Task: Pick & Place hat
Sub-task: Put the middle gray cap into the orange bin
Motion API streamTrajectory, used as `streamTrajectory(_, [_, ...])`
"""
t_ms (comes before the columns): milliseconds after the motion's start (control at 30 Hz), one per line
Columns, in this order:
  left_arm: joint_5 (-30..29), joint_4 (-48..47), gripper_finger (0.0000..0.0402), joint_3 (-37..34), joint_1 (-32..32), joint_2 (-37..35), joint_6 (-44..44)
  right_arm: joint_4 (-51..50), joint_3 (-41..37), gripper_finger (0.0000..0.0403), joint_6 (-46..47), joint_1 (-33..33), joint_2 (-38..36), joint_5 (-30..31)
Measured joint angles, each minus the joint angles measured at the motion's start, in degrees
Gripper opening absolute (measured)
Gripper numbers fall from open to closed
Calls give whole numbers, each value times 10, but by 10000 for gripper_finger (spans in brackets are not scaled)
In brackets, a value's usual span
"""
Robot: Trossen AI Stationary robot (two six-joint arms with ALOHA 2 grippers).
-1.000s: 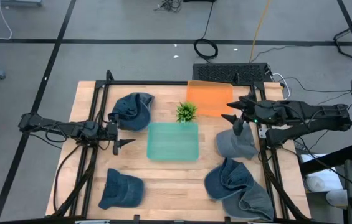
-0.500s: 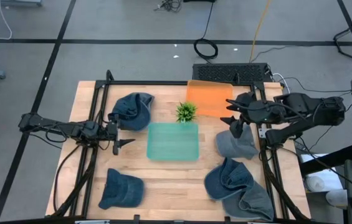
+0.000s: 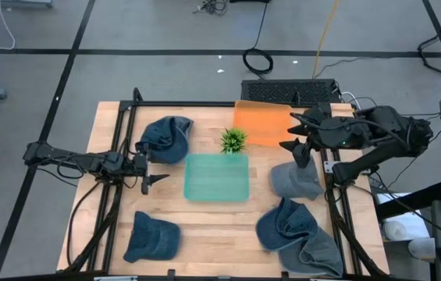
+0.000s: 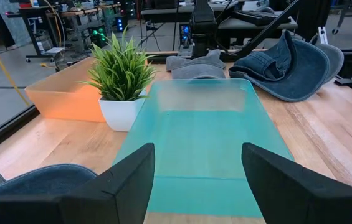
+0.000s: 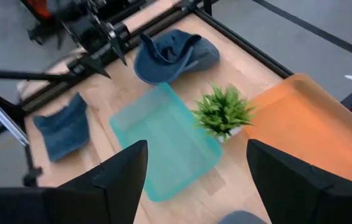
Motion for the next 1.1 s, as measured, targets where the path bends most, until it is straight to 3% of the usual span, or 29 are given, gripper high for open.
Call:
streamTrajectory(400, [0,0,250,0,0,0,0,-20,5,260,72,0,-1,-17])
streamTrajectory(700, [0,0,250,0,0,0,0,-167,2,260,205,0,0,-18])
streamTrajectory(1100, [0,0,250,0,0,0,0,-162,-147,260,227,49,-8,-108])
